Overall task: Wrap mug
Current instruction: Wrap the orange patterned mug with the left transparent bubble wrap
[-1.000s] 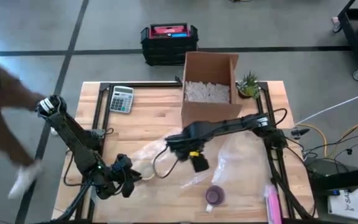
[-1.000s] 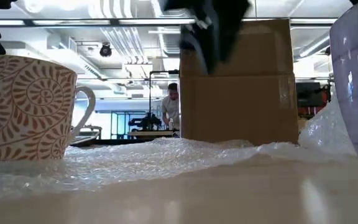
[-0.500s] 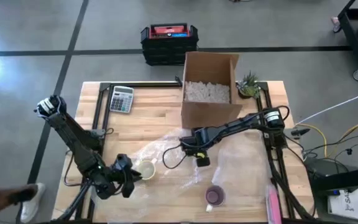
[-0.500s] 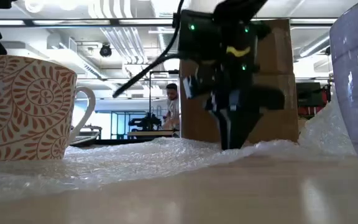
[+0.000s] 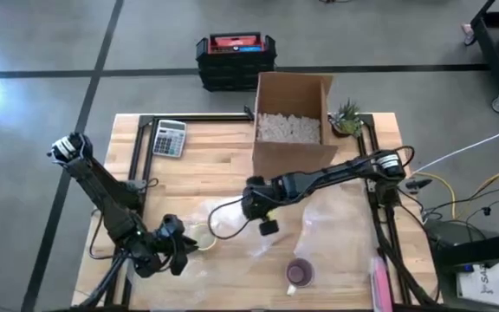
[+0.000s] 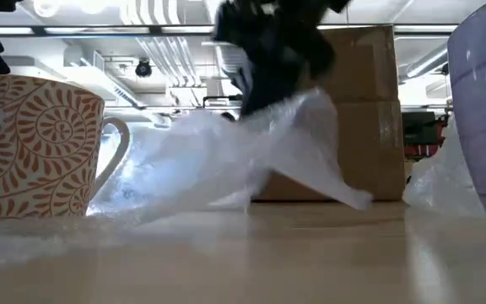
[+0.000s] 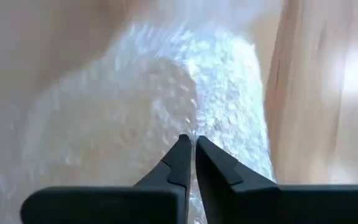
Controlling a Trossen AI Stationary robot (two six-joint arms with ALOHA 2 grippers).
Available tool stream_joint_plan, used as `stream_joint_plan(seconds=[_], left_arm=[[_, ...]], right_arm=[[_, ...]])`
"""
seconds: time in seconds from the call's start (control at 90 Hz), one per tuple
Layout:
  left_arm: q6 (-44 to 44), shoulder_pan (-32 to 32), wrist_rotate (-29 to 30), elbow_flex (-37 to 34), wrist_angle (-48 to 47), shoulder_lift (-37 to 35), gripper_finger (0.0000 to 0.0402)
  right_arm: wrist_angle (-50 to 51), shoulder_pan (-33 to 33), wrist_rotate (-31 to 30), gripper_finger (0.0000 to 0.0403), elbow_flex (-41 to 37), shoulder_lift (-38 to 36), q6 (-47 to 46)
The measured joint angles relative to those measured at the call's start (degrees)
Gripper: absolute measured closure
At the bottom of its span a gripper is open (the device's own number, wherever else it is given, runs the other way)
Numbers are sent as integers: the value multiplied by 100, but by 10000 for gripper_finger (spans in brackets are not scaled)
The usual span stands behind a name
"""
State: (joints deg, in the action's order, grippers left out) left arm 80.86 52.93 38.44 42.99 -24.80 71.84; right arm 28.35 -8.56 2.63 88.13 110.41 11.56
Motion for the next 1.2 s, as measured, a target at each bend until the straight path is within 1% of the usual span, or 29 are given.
stream_joint_plan(seconds=[0.156, 0.233, 0.278, 0.344, 0.433, 0.544, 0.644, 0.756, 0.833, 0.9, 1.056, 1.2], left_arm=[[0, -29, 0, -1, 0, 96, 326], [1, -33, -10, 2, -11, 81, 326], [-1, -46, -17, 49, -42, 44, 326], [-123, -54, -10, 252, -129, -34, 327], [-328, -74, 28, 634, -536, -112, 327], [-633, -81, 280, 1192, -1101, -143, 327], [-1062, -83, 483, 1650, -1309, -141, 327], [-1383, -83, 588, 1886, -1331, -139, 327], [-1353, -123, 624, 1852, -1425, -119, 327], [-1084, -203, 525, 1724, -1527, -41, 327], [-365, -337, -158, 1165, -1477, 270, 327], [294, -346, -374, 809, -1460, 531, 327]], right_arm=[[-1724, -202, 696, 402, 147, 118, 3], [-2415, -293, 674, 402, 180, 354, 12], [-2628, -332, 634, 402, 219, 499, 30], [-2907, -360, 637, 402, 388, 692, 45], [-3076, -368, 650, 402, 672, 923, 16], [-2919, -330, 637, 403, 1019, 1364, -60], [-2576, -315, 629, 403, 1383, 1730, -74], [-2129, -316, 634, 403, 1813, 1998, -114], [-1697, -317, 637, 403, 2145, 2220, -114], [-1403, -319, 634, 403, 2445, 2341, -120], [-1020, -315, 628, 403, 2801, 2376, -109], [-614, -291, 627, 403, 3060, 2363, -108]])
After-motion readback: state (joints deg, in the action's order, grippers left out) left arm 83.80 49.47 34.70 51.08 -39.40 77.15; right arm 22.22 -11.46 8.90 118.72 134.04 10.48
